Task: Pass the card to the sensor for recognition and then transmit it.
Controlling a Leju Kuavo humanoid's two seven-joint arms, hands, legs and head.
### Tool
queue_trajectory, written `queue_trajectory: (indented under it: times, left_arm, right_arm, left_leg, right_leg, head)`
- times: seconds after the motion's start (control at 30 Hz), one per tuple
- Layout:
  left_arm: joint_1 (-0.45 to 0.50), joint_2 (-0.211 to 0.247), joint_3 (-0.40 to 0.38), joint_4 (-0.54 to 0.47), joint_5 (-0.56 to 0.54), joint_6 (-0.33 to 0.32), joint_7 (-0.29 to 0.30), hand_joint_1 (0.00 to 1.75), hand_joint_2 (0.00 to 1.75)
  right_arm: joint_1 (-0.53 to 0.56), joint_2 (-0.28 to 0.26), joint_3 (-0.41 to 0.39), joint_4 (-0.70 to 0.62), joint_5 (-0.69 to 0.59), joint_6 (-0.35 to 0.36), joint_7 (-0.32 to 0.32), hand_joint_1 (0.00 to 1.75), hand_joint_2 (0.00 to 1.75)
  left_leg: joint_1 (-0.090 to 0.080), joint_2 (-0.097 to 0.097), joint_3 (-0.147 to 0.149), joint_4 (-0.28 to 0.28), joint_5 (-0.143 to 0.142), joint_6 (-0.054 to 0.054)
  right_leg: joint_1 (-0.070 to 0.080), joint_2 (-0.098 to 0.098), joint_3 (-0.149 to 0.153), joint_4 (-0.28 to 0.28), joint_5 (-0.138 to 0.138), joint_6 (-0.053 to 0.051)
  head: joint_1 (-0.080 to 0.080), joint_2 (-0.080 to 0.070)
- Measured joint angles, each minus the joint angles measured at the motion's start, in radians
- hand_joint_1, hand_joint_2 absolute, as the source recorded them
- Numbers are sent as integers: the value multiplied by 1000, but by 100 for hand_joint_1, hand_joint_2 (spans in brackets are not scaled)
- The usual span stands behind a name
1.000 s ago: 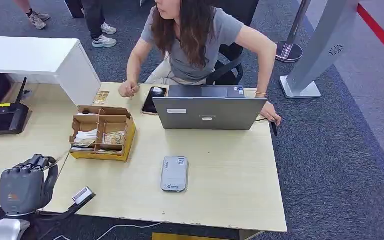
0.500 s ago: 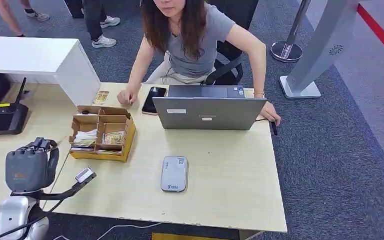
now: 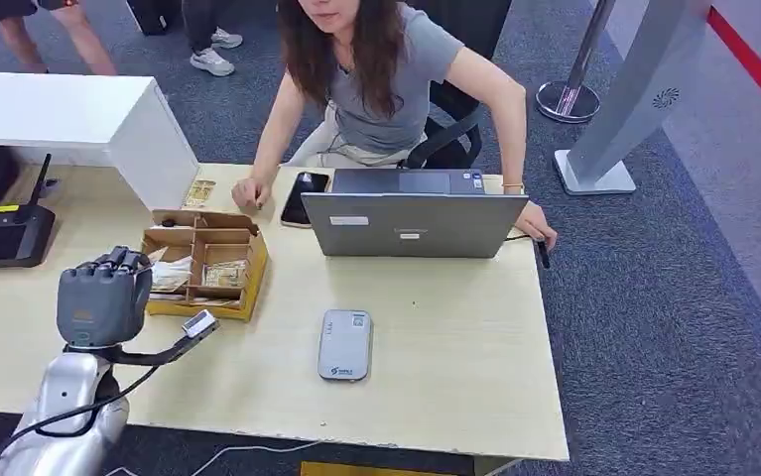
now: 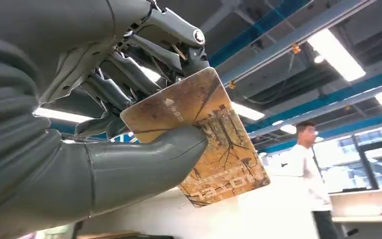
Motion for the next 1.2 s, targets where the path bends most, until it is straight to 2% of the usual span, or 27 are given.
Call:
queue_trajectory:
  times: [0.8,1.2]
  left_arm:
    - [-72,-66,-244,11,-26,15,-18,175,175]
    - [-80,-74,-301,26,2,22,-11,175,175]
  right_arm:
    - [-12,0,8,1,-2,13,1,0,0]
    - [-18,0,9,1,-4,12,1,0,0]
  left_leg:
    - [0,0,0,0,0,0]
    - [0,0,0,0,0,0]
  right_leg:
    - [0,0,0,0,0,0]
    - [0,0,0,0,0,0]
  head:
    - [0,0]
    - [0,0]
